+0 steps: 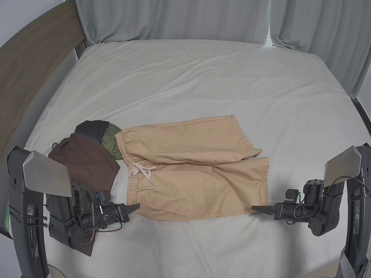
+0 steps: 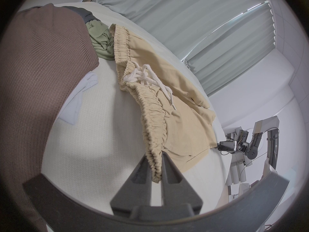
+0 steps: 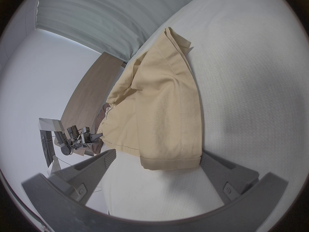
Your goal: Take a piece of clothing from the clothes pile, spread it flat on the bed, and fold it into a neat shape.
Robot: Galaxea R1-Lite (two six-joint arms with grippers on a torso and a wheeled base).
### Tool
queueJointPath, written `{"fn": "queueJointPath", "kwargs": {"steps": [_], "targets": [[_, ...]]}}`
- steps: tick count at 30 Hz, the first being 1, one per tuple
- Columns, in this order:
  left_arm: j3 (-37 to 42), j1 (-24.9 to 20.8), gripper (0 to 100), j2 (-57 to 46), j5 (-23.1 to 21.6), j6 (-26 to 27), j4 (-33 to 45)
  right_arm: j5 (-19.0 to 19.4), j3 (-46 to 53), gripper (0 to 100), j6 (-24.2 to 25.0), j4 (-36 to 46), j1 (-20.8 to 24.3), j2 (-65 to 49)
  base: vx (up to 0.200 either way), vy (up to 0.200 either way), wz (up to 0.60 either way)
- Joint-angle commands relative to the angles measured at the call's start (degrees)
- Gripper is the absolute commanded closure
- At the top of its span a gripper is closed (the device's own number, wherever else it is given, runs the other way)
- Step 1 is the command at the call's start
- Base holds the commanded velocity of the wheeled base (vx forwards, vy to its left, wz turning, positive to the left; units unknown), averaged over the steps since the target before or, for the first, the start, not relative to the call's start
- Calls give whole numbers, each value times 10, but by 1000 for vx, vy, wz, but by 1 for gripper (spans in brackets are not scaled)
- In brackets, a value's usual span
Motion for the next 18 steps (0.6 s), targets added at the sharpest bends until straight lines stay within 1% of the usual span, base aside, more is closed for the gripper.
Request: {"fn": "queueJointPath", "kwargs": {"steps": [1, 6, 18], "targets": [[-2, 0, 100, 2, 0, 0, 0, -1, 0, 0, 0, 1, -1, -4, 0, 0, 0], [-2, 1, 100, 6, 0, 1, 0, 22, 21, 0, 1, 1, -4, -49, 0, 0, 0], [-5, 3, 100, 13, 0, 15, 0, 23, 39, 0, 1, 1, -10, -82, 0, 0, 0]]}}
